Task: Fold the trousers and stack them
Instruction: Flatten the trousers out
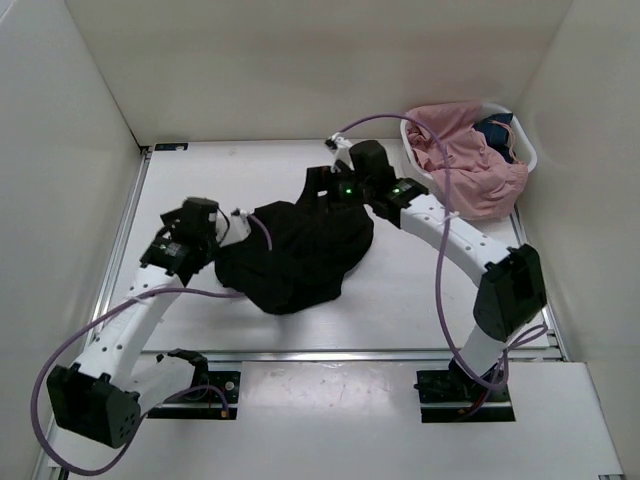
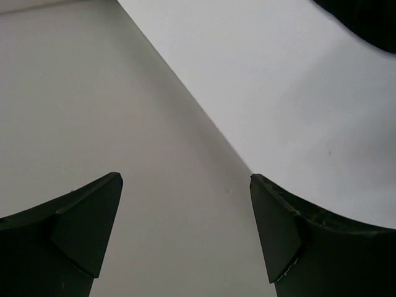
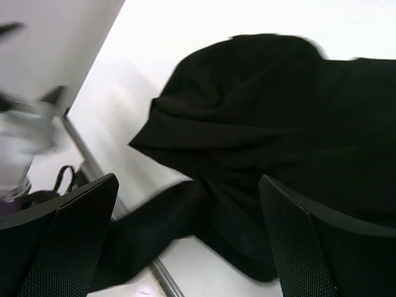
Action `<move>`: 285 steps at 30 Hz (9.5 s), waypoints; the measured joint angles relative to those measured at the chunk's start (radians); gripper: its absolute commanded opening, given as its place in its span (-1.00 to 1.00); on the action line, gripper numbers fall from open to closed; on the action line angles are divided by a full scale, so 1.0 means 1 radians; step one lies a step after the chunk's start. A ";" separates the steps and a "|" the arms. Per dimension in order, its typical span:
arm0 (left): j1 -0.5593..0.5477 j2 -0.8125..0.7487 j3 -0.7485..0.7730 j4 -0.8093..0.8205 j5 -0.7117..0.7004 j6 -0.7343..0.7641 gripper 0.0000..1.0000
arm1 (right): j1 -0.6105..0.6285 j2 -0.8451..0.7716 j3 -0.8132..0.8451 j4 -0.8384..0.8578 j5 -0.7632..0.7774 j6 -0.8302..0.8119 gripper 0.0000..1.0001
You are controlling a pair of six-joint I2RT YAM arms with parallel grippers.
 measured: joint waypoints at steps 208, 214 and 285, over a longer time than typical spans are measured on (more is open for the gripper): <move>0.309 0.120 -0.026 -0.093 0.558 -0.673 0.46 | 0.418 0.495 0.267 -0.363 0.389 -0.300 -1.00; 0.309 0.120 -0.026 -0.093 0.536 -0.643 0.46 | 0.324 0.358 0.219 -0.413 0.350 -0.224 -1.00; 0.365 0.887 0.613 -0.151 0.418 -0.600 -0.72 | -0.080 -0.221 0.061 -0.640 1.015 -0.127 -1.00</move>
